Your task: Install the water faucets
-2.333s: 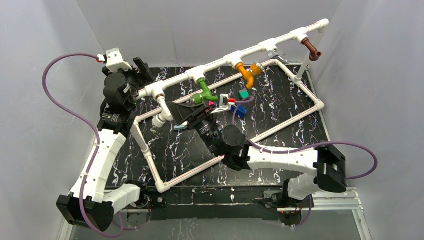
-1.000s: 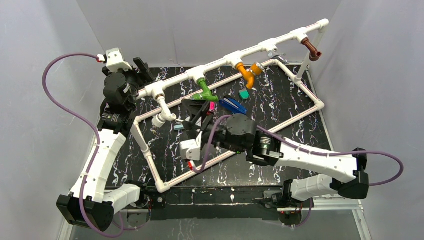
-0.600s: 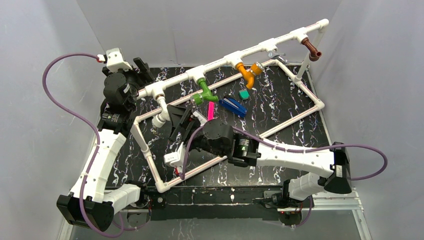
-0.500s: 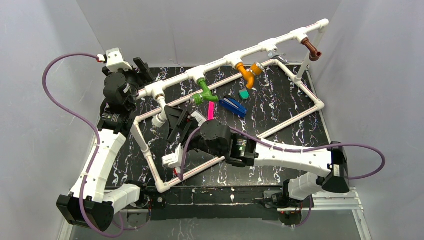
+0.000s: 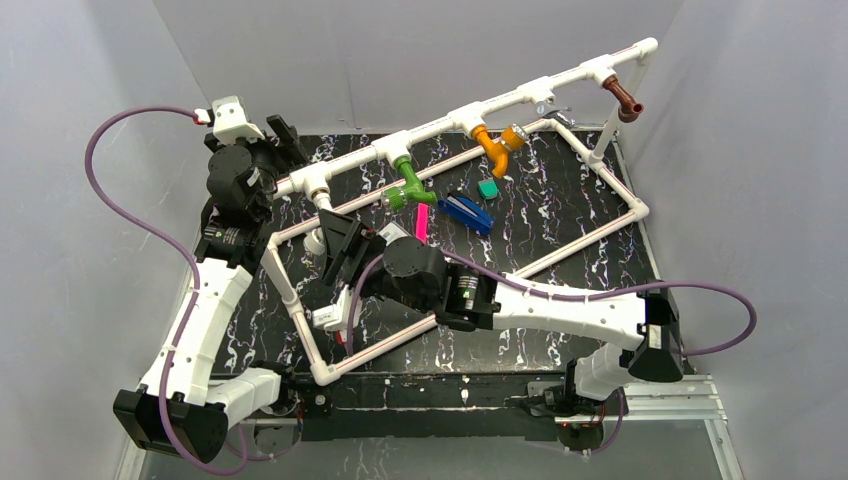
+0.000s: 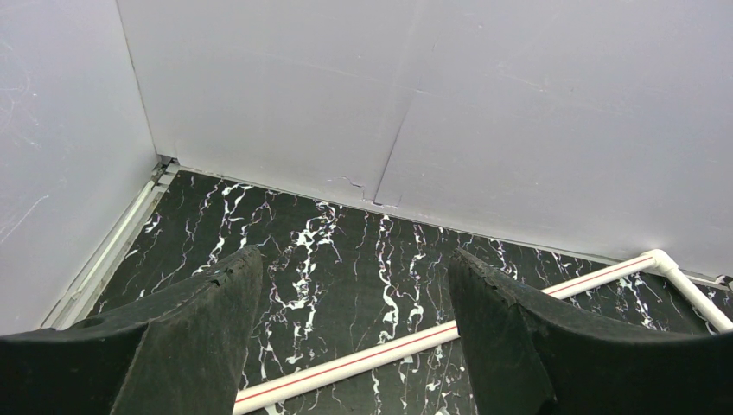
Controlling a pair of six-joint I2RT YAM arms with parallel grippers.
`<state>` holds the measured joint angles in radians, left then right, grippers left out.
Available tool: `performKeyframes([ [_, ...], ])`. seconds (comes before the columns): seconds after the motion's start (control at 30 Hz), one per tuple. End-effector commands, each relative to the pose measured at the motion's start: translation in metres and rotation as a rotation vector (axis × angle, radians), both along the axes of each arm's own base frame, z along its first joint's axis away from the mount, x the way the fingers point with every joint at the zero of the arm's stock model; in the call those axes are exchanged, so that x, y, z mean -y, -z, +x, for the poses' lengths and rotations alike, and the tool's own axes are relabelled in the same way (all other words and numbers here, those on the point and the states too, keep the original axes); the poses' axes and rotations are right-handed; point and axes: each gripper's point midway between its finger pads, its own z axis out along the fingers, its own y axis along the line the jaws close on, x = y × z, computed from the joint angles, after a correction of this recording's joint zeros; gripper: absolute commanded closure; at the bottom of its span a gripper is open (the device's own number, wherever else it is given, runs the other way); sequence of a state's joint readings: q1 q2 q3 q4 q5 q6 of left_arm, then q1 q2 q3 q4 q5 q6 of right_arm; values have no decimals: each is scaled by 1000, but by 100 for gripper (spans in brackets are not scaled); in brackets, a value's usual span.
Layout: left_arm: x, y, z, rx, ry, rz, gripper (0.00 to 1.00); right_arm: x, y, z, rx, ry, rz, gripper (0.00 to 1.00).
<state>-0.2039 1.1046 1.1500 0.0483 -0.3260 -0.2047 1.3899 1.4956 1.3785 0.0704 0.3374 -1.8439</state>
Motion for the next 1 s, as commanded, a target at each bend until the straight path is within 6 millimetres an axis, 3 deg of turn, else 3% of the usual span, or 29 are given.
performKeyframes([
  [0.0, -10, 178, -28, -585, -13, 122, 24, -3, -21, -1, 30, 2, 32, 30],
  [0.2, -10, 179, -28, -589, -12, 123, 24, -8, -15, 0, 27, 0, 17, 36],
  [0.5, -9, 178, -27, -587, -8, 120, 24, -9, -16, 4, 28, 22, 23, 58],
  [0.57, -9, 179, -28, -588, -8, 120, 24, -9, -17, 3, 29, 22, 25, 69],
  [0.67, -9, 179, -28, -587, -8, 120, 24, -9, -17, 4, 31, 25, 39, 99],
  [0.8, -9, 179, -28, -587, -8, 120, 24, -14, -28, 0, -21, -4, 144, 99],
  [0.97, -9, 178, -28, -585, -11, 121, 24, -19, -36, -8, -222, -39, 323, 99],
])
